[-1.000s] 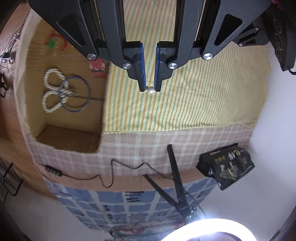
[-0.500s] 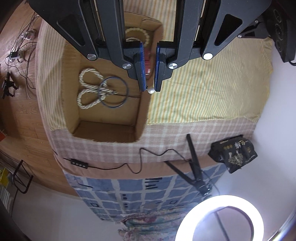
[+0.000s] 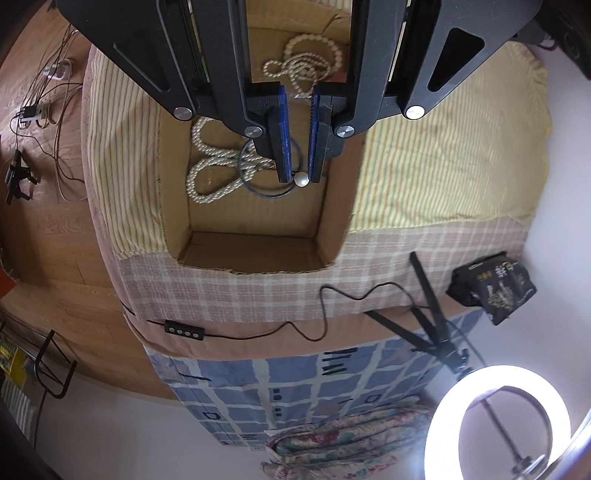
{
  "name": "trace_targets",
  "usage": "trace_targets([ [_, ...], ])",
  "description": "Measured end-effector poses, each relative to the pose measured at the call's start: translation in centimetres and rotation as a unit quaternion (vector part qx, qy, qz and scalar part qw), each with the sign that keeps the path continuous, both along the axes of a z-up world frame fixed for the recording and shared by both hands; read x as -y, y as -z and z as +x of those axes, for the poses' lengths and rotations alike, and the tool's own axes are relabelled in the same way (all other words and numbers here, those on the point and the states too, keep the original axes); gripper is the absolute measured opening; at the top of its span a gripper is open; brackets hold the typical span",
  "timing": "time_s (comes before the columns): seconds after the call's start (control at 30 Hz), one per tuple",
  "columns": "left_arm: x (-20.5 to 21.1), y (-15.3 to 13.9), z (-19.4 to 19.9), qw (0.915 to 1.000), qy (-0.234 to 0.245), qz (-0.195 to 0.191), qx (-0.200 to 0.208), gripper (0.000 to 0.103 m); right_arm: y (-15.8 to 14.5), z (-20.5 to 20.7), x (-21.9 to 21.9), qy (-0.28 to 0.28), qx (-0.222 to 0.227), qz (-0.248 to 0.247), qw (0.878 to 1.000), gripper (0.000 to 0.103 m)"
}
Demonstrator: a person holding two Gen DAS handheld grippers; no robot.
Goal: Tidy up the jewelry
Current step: 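Carry the pearl earring with the right tool over the box, then open the right tool to drop the earring into the box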
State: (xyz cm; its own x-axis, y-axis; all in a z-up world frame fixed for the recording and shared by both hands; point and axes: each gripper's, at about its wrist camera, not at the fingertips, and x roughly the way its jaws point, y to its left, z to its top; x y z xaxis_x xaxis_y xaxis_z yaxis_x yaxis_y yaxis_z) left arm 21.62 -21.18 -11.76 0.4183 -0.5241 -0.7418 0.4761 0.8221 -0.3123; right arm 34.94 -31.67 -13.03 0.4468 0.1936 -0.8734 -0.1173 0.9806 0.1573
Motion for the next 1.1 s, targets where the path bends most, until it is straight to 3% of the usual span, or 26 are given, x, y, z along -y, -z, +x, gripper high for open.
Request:
trace_targets([
  [0.3, 1.7, 0.9, 0.6, 0.9999, 0.009, 0.014, 0.004, 0.007, 1.5, 1.7, 2.6, 0.023, -0.009, 0.011, 1.000, 0.008],
  [0.73, 2.3, 0.6, 0.4, 0.9995, 0.009, 0.024, 0.020, 0.007, 1.8, 2.2, 3.0, 0.025, 0.000, 0.009, 1.000, 0.009],
  [0.77, 2.3, 0.5, 0.4, 0.9994, 0.009, 0.025, 0.022, 0.007, 1.8, 2.2, 3.0, 0.025, 0.001, 0.008, 1.000, 0.011],
  [0.9, 2.4, 0.3, 0.2, 0.9990, 0.008, 0.035, 0.028, 0.010, 1.4, 1.9, 3.0, 0.026, 0.013, 0.003, 1.000, 0.046],
  [0.97, 2.4, 0.2, 0.1, 0.9987, 0.008, 0.037, 0.034, 0.038, 1.1, 1.7, 3.0, 0.024, 0.021, 0.004, 0.999, 0.053],
  [1.03, 2.3, 0.0, -0.1, 0.9983, 0.004, 0.040, 0.043, 0.045, 1.0, 1.7, 2.9, 0.020, 0.023, 0.003, 1.000, 0.067],
  [1.1, 2.3, 0.0, -0.1, 0.9979, 0.002, 0.046, 0.046, 0.047, 0.8, 1.5, 2.7, 0.019, 0.029, -0.006, 0.999, 0.069],
])
